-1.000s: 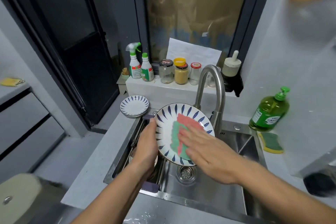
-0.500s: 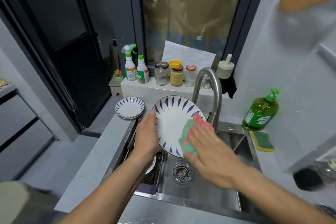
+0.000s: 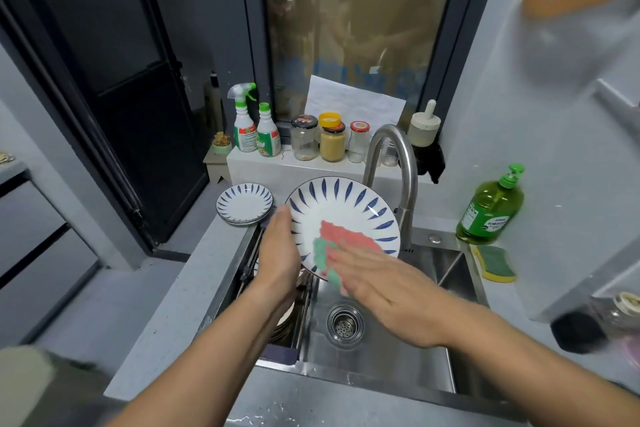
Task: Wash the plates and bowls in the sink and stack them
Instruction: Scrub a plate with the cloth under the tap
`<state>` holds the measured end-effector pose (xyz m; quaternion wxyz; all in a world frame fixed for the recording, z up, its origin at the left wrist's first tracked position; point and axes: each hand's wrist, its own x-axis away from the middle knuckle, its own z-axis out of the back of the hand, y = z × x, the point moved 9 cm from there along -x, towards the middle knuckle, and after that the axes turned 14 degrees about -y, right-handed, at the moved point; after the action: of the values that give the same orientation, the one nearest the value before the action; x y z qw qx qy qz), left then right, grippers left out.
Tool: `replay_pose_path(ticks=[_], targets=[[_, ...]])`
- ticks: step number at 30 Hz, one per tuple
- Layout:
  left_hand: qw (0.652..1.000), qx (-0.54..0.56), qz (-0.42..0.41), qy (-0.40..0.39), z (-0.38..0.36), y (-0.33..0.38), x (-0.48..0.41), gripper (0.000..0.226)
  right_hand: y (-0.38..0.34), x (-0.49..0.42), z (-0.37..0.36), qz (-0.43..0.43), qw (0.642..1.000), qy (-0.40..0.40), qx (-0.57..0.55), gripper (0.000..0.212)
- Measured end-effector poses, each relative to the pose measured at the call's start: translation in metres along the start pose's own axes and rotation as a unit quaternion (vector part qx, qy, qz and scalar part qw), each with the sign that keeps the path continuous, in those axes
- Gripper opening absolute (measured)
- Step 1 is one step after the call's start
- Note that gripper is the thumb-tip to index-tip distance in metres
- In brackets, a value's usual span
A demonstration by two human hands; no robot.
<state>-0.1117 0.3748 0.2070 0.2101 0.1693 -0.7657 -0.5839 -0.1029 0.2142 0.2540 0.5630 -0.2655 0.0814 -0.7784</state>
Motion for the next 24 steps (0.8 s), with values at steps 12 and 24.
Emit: replay_pose_path(ticks=[12, 24], targets=[[0.999, -0.032, -0.005, -0.027, -0.022, 0.009, 0.010, 0.042, 0.043, 0.027, 0.005, -0.058, 0.991, 0.056, 0.110, 0.091], [0.992, -0.065, 0.005, -0.103, -0.042, -0.008, 0.010, 0.050, 0.065, -0.006, 0.037, -0.116, 0.978, 0.065, 0.163, 0.076]])
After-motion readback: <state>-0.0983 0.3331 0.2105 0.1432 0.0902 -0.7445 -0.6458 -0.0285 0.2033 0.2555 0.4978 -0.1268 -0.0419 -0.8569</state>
